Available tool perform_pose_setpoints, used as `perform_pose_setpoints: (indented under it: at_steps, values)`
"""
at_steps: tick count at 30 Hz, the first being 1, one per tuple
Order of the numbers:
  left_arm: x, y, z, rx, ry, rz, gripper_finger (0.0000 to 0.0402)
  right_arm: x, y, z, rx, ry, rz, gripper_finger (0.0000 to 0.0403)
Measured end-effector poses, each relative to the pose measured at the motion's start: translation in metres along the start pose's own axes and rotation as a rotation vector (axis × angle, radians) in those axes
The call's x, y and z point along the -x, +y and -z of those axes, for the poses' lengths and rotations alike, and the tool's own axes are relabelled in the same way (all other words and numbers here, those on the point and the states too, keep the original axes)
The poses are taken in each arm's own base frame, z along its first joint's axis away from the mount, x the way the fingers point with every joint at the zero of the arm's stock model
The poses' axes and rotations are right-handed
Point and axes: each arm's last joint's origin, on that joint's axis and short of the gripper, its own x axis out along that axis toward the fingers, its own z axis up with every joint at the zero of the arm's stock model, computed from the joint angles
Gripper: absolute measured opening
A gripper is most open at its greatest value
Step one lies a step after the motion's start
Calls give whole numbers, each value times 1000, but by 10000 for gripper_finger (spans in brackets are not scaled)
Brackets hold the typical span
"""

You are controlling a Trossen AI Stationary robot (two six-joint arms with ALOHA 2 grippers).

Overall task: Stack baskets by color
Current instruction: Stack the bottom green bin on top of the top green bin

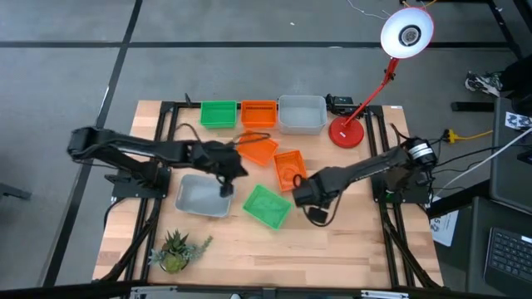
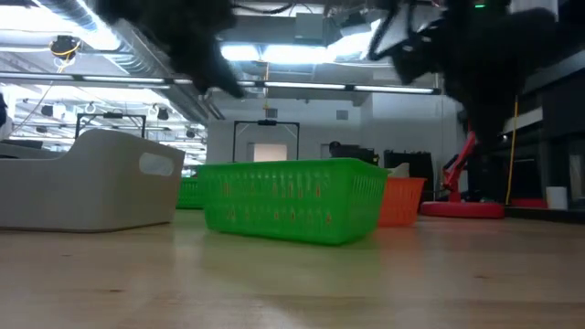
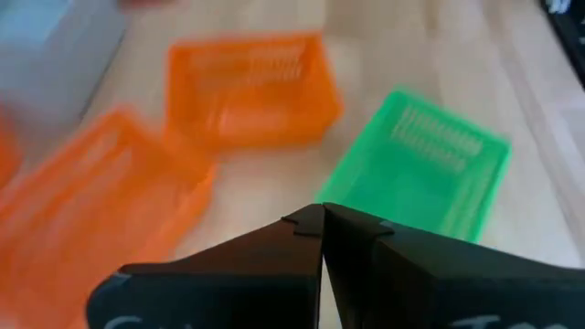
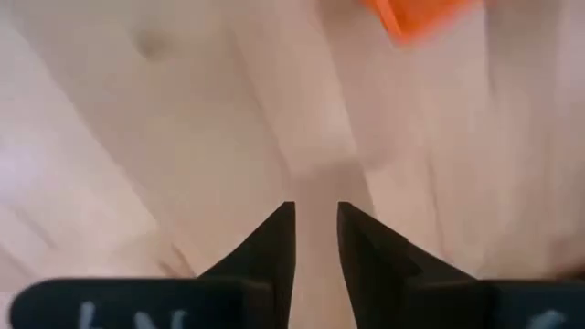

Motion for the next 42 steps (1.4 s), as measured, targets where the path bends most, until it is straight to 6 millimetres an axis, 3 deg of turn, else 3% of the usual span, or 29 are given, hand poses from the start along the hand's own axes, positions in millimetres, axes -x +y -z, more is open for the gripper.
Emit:
perform_pose_setpoints:
  at_steps: [5,10,14,20,27,37,40,42]
  values:
    - [-30,-13,-22,-258,-49,26,0,-1,5,35,-85,54,83,84]
    - [-56,-18,-39,-259,77,114,28,-3,6,70,-160,30,92,84]
    - [-82,-19,-40,-264,191,83,73,-7,0,93,-227,-4,92,84]
    - [-108,-20,-42,-289,214,90,119,-19,-10,117,-290,-52,84,84]
    - [-129,-22,-26,-249,303,142,144,-31,-17,126,-279,-73,46,84]
    - [-160,-21,6,-257,415,138,146,-32,-15,124,-277,-96,7,84]
    - [-169,-21,15,-242,439,112,134,-32,-15,124,-277,-101,7,84]
    - [-172,-22,19,-239,457,116,103,-32,-15,124,-277,-103,5,84]
